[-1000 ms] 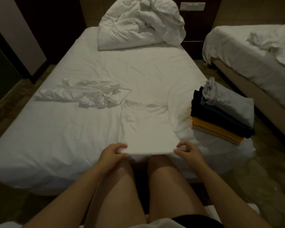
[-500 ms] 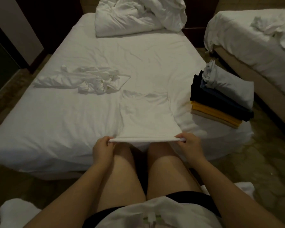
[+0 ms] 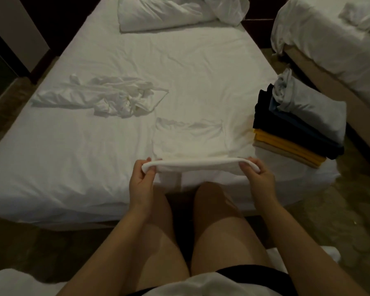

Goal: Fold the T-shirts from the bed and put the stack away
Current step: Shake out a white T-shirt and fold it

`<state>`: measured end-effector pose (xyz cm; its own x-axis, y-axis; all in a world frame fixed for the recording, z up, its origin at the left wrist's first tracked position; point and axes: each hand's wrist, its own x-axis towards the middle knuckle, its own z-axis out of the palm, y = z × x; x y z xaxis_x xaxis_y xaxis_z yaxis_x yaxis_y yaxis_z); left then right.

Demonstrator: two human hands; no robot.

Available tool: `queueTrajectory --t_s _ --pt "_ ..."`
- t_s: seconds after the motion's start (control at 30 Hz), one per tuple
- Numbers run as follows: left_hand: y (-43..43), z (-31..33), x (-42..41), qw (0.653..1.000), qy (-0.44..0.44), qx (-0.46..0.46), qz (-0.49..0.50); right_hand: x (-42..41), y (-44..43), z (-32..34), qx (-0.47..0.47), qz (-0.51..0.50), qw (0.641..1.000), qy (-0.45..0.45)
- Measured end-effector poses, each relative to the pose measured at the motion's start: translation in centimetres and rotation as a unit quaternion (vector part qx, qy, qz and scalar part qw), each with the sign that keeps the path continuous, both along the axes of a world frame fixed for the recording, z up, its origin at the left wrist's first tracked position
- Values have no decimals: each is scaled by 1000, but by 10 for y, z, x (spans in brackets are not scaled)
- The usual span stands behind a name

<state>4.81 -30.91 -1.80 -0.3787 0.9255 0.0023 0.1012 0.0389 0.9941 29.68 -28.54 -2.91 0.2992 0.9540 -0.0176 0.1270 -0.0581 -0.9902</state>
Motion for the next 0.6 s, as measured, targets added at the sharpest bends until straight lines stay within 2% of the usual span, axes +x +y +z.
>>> queueTrajectory --t_s 0.13,0.3,0.4,0.6 --pt "52 -7 2 992 90 -9 91 -18 48 0 9 -79 997 -22" --pt "135 -23 1 975 170 -46 137 -43 131 -9 -7 -127 988 -82" --pt "184 -41 -2 964 224 -54 134 -42 180 -30 -12 -121 986 -113" --pt "249 -90 -9 942 303 -103 98 -33 232 -78 -133 -77 947 -280"
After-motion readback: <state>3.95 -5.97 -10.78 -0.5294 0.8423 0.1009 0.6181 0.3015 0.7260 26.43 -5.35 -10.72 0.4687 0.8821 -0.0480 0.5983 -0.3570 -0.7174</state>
